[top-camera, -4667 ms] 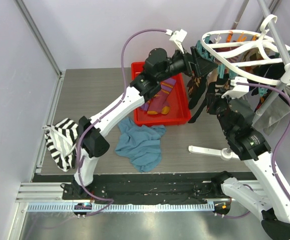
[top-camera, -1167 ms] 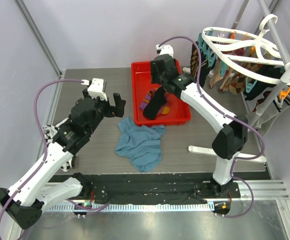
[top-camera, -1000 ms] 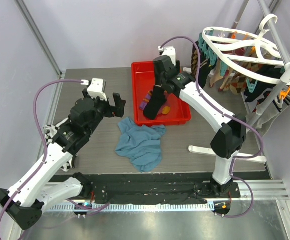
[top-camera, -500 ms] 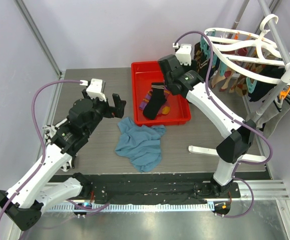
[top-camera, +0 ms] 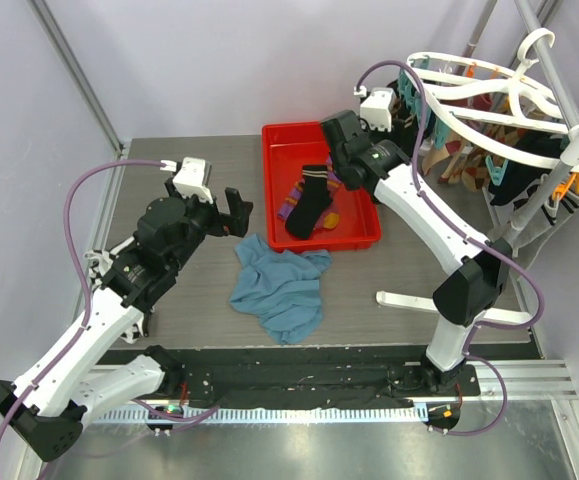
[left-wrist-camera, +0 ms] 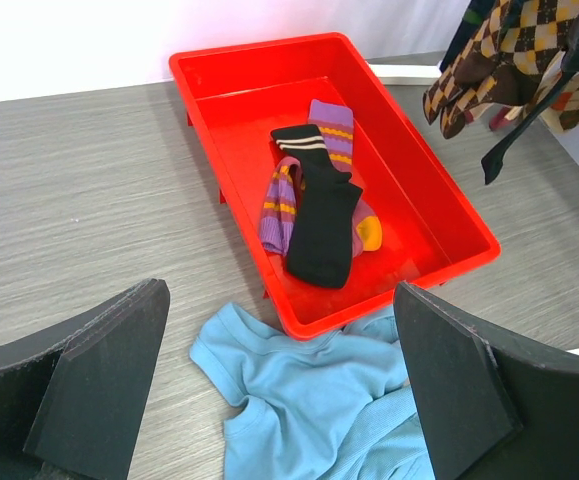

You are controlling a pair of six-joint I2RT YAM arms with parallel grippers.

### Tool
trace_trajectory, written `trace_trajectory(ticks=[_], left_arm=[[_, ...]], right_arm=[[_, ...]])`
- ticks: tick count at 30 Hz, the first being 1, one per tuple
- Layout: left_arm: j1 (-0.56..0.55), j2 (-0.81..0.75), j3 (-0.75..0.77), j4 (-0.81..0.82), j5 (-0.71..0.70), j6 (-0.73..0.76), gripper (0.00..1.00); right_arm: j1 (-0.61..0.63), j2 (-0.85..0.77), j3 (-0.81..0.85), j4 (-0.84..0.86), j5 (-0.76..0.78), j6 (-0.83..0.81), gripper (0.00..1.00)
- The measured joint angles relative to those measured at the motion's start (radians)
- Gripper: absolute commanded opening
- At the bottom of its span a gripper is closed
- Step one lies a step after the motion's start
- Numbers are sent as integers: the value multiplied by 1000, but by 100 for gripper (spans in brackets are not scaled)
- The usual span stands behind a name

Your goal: Remove the socks clipped to the hanger

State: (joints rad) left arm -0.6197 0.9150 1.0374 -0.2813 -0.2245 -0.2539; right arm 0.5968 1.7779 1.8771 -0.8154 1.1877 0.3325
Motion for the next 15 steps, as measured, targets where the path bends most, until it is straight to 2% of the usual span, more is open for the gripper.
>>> trace_trajectory(ticks=[4,5,8,12,15], left_arm=[[0,0,0,0,1,0,100],[0,0,0,0,1,0,100],[0,1,0,0,1,0,100],[0,17,4,-2,14,-5,100],[0,68,52,-24,45,-25,100]], right_arm=[[-32,0,-30,21,-4,-13,33],[-39,0,-43,32,-7,-18,21],[-50,-11,-97,61,-21,-34,2],[-47,-80,-200,121,-59,-80,1],[-42,-195,-299,184,-129,-126,1]])
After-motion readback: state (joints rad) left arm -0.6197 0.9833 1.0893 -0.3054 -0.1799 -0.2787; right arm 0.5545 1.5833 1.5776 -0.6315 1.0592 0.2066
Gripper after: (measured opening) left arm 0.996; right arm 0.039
